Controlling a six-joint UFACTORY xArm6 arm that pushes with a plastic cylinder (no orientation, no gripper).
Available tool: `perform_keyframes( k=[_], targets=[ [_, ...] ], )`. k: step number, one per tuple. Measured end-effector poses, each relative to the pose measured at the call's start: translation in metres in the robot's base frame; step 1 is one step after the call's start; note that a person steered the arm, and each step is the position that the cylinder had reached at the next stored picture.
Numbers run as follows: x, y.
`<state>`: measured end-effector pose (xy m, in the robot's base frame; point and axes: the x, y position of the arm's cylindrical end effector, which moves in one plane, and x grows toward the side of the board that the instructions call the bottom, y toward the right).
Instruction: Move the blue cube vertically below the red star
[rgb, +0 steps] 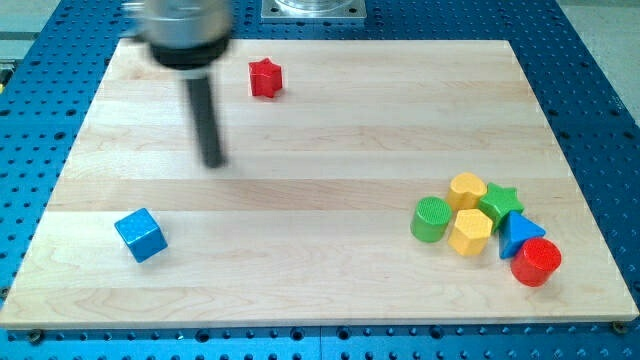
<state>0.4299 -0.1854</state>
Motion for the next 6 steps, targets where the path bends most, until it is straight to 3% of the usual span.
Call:
perform_keyframes(
  k=[1,2,3,4,6],
  targets=[
    [0.053,-0.085],
    [0.131,-0.059],
    [0.143,0.007],
    [0.106,0.035],
    [0.110,-0.100]
  ],
)
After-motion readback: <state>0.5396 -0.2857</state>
